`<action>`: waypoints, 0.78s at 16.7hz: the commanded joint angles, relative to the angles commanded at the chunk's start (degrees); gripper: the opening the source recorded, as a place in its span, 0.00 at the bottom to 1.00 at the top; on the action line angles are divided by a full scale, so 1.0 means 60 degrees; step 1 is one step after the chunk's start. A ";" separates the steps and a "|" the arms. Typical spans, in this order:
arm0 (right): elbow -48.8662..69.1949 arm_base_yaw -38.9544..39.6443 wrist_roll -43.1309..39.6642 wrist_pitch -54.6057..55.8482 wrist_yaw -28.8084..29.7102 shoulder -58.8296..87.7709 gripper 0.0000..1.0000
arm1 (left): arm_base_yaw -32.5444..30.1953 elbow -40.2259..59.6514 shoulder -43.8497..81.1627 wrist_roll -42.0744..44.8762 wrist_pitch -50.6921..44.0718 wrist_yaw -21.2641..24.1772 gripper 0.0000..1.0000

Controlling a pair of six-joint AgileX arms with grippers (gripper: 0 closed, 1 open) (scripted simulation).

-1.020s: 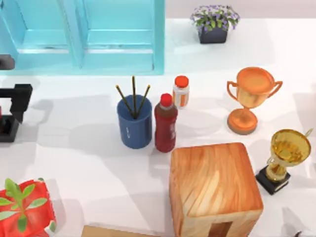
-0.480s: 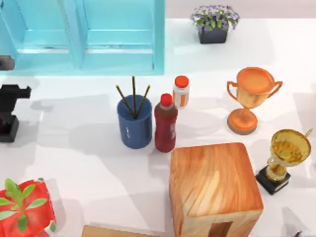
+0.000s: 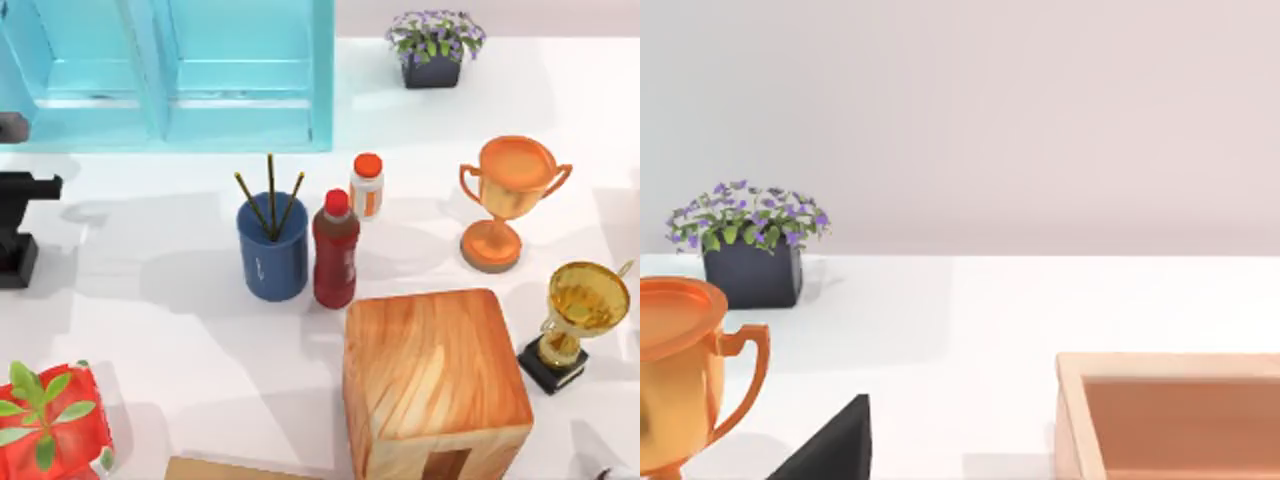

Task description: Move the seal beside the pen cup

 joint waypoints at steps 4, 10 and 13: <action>0.0000 0.0000 0.0000 0.0000 0.0000 0.0000 1.00 | 0.0000 0.0000 0.0000 0.0000 0.0000 0.0000 0.00; 0.0000 0.0000 0.0000 0.0000 0.0000 0.0000 1.00 | -0.0754 0.1137 0.0080 -0.0829 -0.1127 0.0000 0.00; 0.0000 0.0000 0.0000 0.0000 0.0000 0.0000 1.00 | -0.1784 0.2902 0.0106 -0.1834 -0.2946 0.0003 0.00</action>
